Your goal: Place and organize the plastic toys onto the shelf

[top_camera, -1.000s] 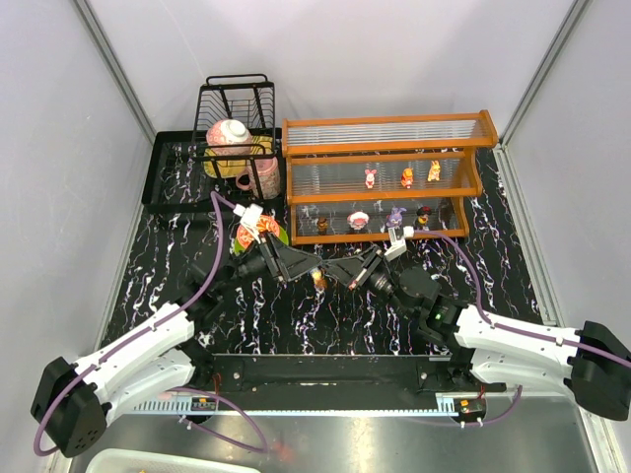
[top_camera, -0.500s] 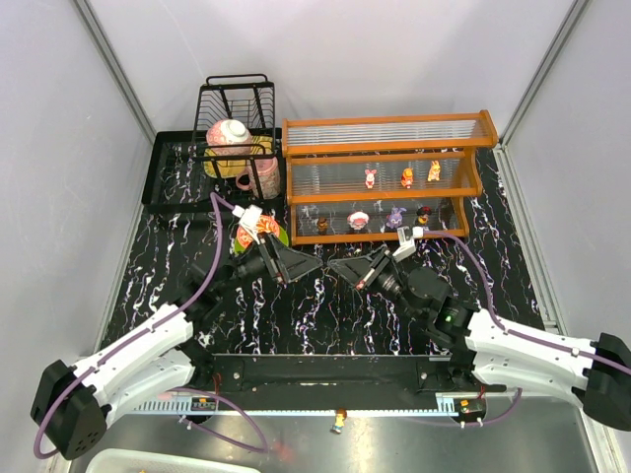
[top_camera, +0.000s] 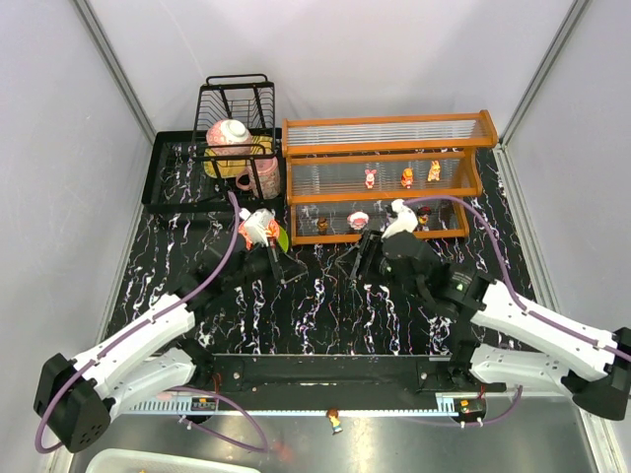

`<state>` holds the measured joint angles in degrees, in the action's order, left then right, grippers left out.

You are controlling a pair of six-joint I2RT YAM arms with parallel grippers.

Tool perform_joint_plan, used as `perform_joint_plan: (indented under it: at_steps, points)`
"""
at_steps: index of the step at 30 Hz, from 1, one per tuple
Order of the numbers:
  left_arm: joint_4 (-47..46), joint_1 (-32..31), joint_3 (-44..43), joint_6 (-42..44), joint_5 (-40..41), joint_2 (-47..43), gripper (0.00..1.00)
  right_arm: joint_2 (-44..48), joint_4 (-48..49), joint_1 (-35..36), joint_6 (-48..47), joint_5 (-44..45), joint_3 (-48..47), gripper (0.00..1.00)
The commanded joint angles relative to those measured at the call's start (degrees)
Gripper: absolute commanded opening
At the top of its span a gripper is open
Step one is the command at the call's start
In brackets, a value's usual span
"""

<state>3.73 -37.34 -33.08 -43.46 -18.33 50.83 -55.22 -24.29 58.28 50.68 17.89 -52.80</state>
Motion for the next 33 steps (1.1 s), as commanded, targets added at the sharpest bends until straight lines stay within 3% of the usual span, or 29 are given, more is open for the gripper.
perform_joint_plan:
  at_steps: [1,3,4,5,6,8,9,19,26,33]
  points:
    - [5.59,0.34,-1.29,2.77,2.16,-0.64,0.0,-4.62,-14.11,-0.27,-6.29,-5.04,-4.95,0.54]
    - [5.94,0.34,-1.02,2.77,1.63,-1.26,0.03,-5.59,-14.2,-0.27,-6.29,-9.79,-4.08,0.55]
    - [6.46,0.34,-0.85,2.94,1.37,-1.61,0.19,-5.86,-14.2,-0.27,-6.2,-11.63,-3.37,0.55]
    - [6.99,0.34,-0.85,3.12,1.28,-1.96,0.61,-6.12,-13.59,-0.19,-6.12,-16.09,-2.67,0.56]
    - [8.3,0.34,-0.41,3.12,1.54,-2.22,0.77,-6.21,-13.06,0.08,-6.03,-17.78,-0.92,0.56]
    - [9.54,0.43,0.12,2.86,2.85,-4.24,0.95,-6.3,-12.1,2.78,-5.24,-21.66,0.58,0.59]
    - [10.59,0.34,0.64,2.77,3.21,-4.94,0.99,-6.48,-12.01,4.28,-4.71,-21.67,1.55,0.6]
    - [14.29,0.34,2.93,0.31,5.76,-12.06,0.99,-15.44,-11.13,28.26,0.38,-13.41,1.64,0.62]
    - [13.77,0.34,4.08,-1.27,6.82,-14.0,0.99,-16.49,-9.1,41.19,14.43,-5.33,4.28,0.6]
    - [8.68,0.34,6.01,-1.98,6.02,-13.22,0.99,-25.72,-14.64,51.4,24.37,2.76,-1.61,0.61]
